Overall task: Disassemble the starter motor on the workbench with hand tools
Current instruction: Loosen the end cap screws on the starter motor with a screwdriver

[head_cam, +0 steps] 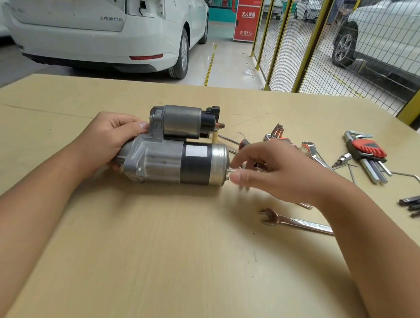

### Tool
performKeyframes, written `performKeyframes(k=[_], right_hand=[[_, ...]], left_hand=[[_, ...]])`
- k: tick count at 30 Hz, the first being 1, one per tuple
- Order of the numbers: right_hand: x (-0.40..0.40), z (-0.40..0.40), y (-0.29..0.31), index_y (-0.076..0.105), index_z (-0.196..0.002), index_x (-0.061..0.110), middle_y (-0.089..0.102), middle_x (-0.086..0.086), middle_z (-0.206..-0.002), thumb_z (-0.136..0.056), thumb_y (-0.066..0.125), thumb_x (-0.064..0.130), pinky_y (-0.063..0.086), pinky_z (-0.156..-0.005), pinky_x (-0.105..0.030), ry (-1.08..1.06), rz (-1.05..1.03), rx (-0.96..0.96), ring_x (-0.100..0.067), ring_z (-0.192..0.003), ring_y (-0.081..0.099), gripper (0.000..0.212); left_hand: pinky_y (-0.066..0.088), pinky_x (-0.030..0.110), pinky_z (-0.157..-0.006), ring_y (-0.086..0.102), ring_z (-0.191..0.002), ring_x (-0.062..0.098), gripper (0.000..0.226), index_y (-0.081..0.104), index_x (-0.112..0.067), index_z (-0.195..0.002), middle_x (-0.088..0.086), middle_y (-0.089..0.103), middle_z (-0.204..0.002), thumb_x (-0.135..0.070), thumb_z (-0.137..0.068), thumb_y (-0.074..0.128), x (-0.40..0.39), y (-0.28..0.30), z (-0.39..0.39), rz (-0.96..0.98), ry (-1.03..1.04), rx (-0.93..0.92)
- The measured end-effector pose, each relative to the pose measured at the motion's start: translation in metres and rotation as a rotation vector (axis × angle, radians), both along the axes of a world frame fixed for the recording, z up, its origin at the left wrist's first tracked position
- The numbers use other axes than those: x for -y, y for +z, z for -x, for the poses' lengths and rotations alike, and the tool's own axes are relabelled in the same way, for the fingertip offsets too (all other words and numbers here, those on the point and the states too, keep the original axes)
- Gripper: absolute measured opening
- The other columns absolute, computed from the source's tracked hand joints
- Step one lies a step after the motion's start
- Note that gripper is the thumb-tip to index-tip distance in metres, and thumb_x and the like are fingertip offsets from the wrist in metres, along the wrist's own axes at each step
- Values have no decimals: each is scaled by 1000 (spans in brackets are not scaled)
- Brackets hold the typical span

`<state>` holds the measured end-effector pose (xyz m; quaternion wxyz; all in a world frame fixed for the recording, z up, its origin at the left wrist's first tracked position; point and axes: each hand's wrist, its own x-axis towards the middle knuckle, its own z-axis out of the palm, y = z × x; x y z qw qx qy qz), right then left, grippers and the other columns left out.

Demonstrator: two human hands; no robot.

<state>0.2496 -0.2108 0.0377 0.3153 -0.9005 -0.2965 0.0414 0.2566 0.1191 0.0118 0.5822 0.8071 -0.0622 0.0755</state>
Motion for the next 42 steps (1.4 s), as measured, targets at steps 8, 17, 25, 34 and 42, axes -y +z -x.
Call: performKeyframes(k=[8,17,25,34,42], right_hand=[[-2,2,3,72,-74,24,70,6,-72,-85,76,33,48,-63,-26,-16,12,61,-7,-69,62,15],[-12,6,-1,68,-78,15,69,1,-72,-93,65,19,53,-72,-41,15,-18,98,-16,-73,65,16],[-10,5,-1,68,-79,19,69,2,-74,-89,71,29,54,-70,-38,0,-62,38,-16,-74,65,14],[-10,2,-4,71,-72,22,69,7,-69,-79,82,25,50,-66,-29,-45,-42,116,-7,-69,62,13],[-8,0,-4,71,-76,22,73,6,-71,-97,58,43,41,-53,-16,-35,22,-41,0,-59,62,34]], left_hand=[[39,50,-64,52,-77,36,35,76,-9,-88,44,58,-83,-41,-88,61,2,2,2,-2,22,2],[40,30,-51,52,-70,33,31,79,-19,-85,22,61,-81,-43,-88,60,-1,0,-1,-10,13,-4],[40,57,-71,53,-81,36,56,73,-4,-94,50,55,-90,-57,-76,68,-2,0,0,12,34,-15],[40,57,-73,54,-83,37,54,75,-7,-95,50,56,-97,-57,-77,69,-3,0,-2,24,49,-11],[41,58,-72,55,-81,37,51,77,-11,-94,50,56,-99,-58,-77,69,-3,1,-1,32,45,-10]])
